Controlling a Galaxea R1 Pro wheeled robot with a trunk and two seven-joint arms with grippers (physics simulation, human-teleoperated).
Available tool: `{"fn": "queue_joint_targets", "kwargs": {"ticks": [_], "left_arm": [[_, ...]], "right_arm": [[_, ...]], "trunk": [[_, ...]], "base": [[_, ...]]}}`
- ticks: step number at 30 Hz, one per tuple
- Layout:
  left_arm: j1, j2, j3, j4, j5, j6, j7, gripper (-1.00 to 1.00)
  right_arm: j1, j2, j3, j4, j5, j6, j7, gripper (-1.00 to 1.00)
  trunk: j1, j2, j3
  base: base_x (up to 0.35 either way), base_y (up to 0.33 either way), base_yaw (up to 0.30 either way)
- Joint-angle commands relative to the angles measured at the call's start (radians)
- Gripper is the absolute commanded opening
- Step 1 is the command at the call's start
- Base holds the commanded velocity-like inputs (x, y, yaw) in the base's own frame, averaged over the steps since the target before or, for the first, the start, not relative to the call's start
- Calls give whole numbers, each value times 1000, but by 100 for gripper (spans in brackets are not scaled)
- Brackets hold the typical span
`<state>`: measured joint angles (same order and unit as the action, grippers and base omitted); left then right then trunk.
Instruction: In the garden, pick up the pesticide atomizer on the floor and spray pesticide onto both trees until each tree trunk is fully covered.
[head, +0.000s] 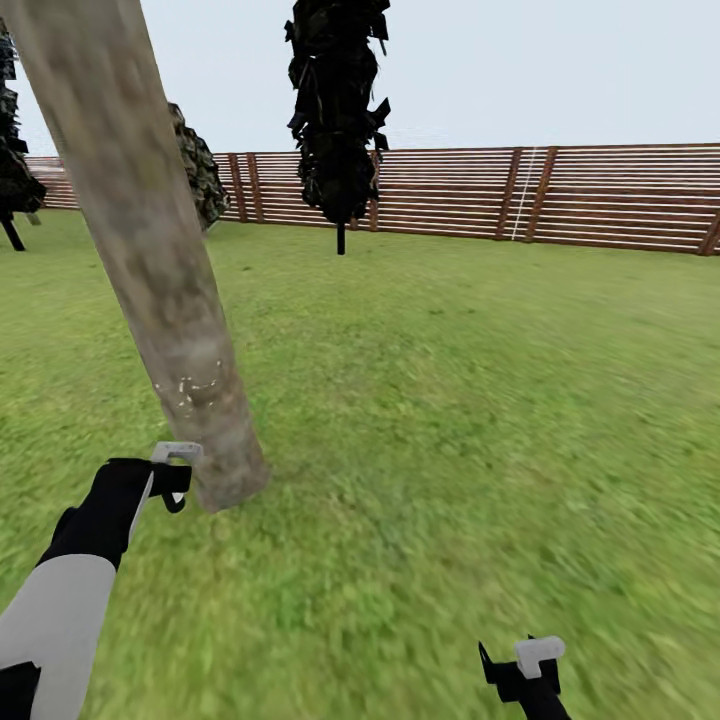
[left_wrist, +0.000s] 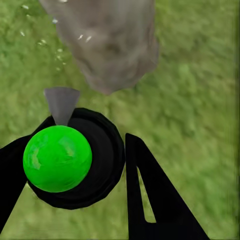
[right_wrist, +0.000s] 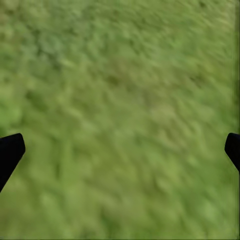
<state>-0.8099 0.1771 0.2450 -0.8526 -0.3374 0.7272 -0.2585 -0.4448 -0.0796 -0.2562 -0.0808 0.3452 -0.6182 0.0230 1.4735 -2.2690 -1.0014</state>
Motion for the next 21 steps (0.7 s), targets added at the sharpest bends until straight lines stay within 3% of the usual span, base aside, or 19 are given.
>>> {"fn": "queue_joint_targets", "kwargs": {"ticks": [1, 6, 11, 21], "left_arm": [[0, 0, 0, 0, 0, 0, 0, -100], [15, 7, 10, 5, -2, 0, 1, -100], [84, 22, 117, 9, -8, -11, -2, -100], [97, 10, 117, 9, -9, -13, -2, -100]], "right_arm": [[0, 0, 0, 0, 0, 0, 0, 100], [0, 0, 0, 0, 0, 0, -1, 100], [0, 0, 0, 0, 0, 0, -1, 100], [0, 0, 0, 0, 0, 0, -2, 100]], "trunk": [[0, 0, 0], [0, 0, 0], [0, 0, 0], [0, 0, 0]], "base": [[238, -192, 1], [240, -188, 0], [201, -146, 1], [11, -7, 227]]}}
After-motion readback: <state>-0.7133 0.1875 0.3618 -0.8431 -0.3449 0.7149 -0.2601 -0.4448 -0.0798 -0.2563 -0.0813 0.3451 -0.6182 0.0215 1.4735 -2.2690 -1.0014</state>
